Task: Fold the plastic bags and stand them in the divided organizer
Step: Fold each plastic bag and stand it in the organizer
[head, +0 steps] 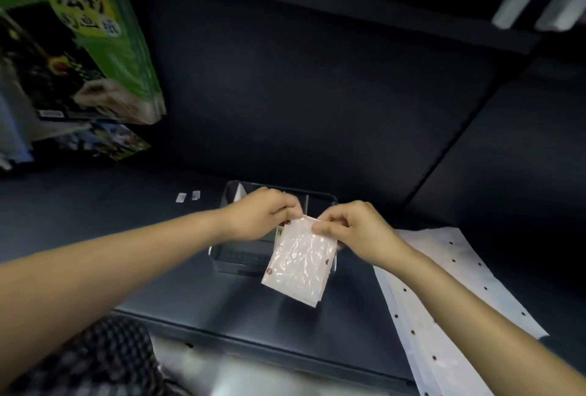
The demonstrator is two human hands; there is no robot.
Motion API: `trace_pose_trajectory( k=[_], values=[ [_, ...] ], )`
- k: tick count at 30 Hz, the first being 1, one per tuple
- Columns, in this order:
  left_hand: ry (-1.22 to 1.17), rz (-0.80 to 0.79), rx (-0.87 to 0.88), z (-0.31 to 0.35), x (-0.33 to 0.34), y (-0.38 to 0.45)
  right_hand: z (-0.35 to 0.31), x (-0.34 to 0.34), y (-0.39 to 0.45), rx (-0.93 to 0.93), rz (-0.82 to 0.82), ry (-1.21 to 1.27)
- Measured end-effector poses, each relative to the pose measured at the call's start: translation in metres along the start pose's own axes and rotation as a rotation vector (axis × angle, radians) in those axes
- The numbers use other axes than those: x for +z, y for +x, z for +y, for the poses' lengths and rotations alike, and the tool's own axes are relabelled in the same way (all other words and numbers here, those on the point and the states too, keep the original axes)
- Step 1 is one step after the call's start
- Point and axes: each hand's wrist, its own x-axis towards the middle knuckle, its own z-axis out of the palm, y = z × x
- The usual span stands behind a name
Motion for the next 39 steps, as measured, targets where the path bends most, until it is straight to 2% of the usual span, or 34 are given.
trace_pose_trajectory(
  k=[3, 5, 8, 13, 15, 17, 19, 20, 23, 26, 28, 34, 39],
  values=[
    [-0.035, 0.041, -0.01, -0.024, -0.017, -0.001, -0.005, 0.002, 0.019, 0.032, -0.072, 0.067],
    [-0.168, 0.075, -0.048, -0.042, -0.018, -0.003, -0.006, 0.008, 0.032, 0.053, -0.084, 0.074],
    [-0.37, 0.048, -0.157, -0.071, -0.013, -0.005, -0.006, 0.018, 0.054, 0.136, -0.076, 0.16],
    [-0.512, 0.002, -0.29, -0.116, -0.004, -0.006, 0.005, 0.036, 0.087, 0.29, -0.072, 0.279],
    [-0.369, 0.012, -0.323, -0.135, 0.002, -0.002, 0.01, 0.044, 0.103, 0.321, -0.005, 0.269],
    [-0.059, 0.141, -0.352, -0.148, 0.006, 0.001, 0.014, 0.05, 0.117, 0.311, 0.16, 0.155],
    [0.171, 0.24, -0.355, -0.156, 0.008, 0.003, 0.015, 0.062, 0.131, 0.22, 0.305, -0.035],
    [0.235, 0.241, -0.344, -0.161, 0.009, 0.005, 0.015, 0.07, 0.137, 0.152, 0.347, -0.15],
    [0.438, 0.142, -0.303, -0.169, 0.013, 0.012, 0.015, 0.099, 0.151, 0.023, 0.362, -0.53],
    [0.55, 0.075, -0.277, -0.172, 0.019, 0.017, 0.018, 0.127, 0.161, 0.025, 0.311, -0.799],
    [0.568, 0.069, -0.286, -0.174, 0.019, 0.018, 0.022, 0.142, 0.165, 0.076, 0.291, -0.784],
    [0.509, 0.132, -0.327, -0.187, 0.013, 0.011, 0.03, 0.171, 0.177, 0.131, 0.24, -0.491],
    [0.336, 0.194, -0.33, -0.191, 0.009, 0.005, 0.024, 0.182, 0.182, 0.109, 0.064, -0.309]
  ],
)
